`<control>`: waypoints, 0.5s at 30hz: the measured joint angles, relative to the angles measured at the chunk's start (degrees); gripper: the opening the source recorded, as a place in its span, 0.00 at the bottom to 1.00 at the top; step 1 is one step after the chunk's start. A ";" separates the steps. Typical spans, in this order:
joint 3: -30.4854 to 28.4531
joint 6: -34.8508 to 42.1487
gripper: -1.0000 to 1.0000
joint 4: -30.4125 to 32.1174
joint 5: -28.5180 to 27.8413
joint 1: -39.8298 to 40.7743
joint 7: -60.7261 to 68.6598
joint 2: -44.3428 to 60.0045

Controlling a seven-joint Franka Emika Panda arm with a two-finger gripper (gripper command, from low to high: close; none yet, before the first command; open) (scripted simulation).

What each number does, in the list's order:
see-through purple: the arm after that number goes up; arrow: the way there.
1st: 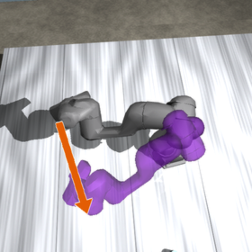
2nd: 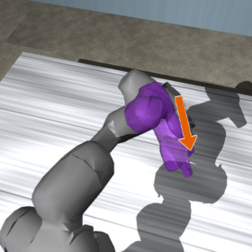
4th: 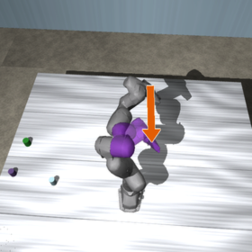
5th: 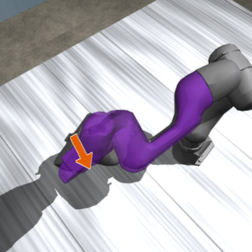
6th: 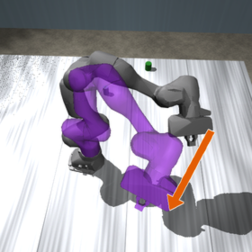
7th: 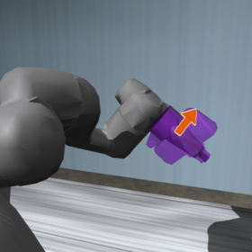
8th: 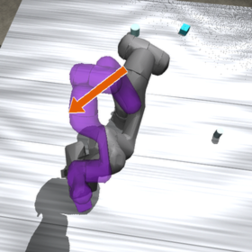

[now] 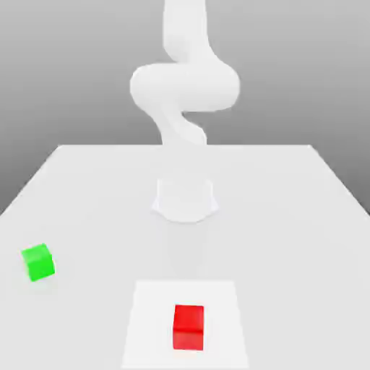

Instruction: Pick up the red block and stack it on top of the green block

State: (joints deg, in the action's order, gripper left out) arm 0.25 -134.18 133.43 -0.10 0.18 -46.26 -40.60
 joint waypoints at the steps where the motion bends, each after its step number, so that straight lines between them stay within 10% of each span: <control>1: 0.09 -1.02 0.50 0.71 -0.05 0.05 -0.20 2.26; 15: 1.16 -14.41 0.50 9.92 -0.64 0.76 -2.56 31.52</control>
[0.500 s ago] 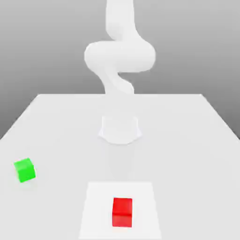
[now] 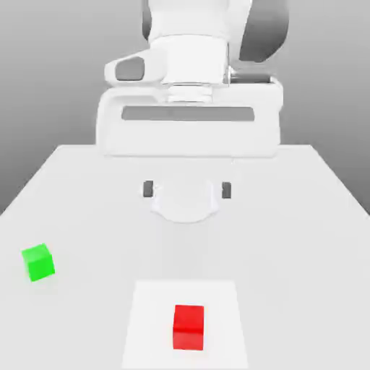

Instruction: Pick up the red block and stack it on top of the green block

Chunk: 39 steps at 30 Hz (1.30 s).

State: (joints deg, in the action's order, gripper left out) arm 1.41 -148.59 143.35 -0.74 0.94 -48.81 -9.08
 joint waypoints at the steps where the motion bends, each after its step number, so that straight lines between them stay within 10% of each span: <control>1: 0.03 -0.95 0.50 0.65 -0.02 0.00 -0.15 2.08; 12: -0.15 -14.63 0.50 4.00 -0.42 -0.30 -1.41 24.91; 13: -0.29 -16.38 0.00 3.70 -0.57 -0.41 -1.54 26.98; 26: -0.68 -8.36 0.00 5.38 -0.10 1.04 -0.26 17.29; 39: -17.21 -3.52 0.00 11.49 -1.84 32.53 19.82 6.19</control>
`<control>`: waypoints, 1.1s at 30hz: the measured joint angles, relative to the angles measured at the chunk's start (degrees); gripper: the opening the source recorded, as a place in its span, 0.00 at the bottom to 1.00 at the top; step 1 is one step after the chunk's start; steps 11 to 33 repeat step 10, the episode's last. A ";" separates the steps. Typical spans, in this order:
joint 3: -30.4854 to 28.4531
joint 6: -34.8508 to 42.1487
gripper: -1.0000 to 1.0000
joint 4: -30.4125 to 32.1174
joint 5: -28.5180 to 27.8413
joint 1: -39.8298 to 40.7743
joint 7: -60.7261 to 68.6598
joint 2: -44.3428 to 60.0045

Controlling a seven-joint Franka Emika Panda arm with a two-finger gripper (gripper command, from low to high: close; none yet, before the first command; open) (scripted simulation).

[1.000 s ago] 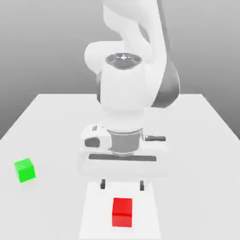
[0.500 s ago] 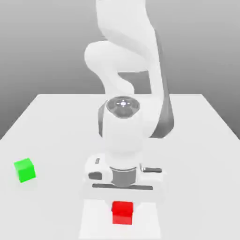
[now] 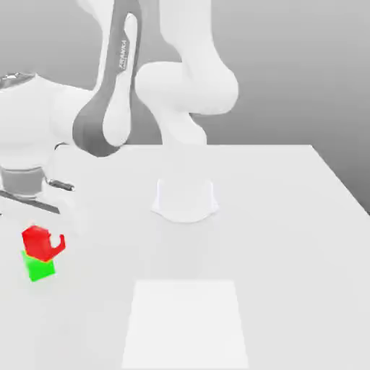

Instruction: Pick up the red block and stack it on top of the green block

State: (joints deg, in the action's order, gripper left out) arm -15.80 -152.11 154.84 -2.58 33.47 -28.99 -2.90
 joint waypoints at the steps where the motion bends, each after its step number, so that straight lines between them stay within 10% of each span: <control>1: -0.59 -0.46 0.00 0.26 0.61 0.91 1.51 0.24; 7: 1.76 -10.04 0.00 0.03 8.93 1.94 8.55 10.51; 8: 2.25 -10.99 1.00 -0.01 9.73 2.28 9.13 11.55; 33: 2.25 -10.99 1.00 -0.01 9.73 2.28 9.13 11.55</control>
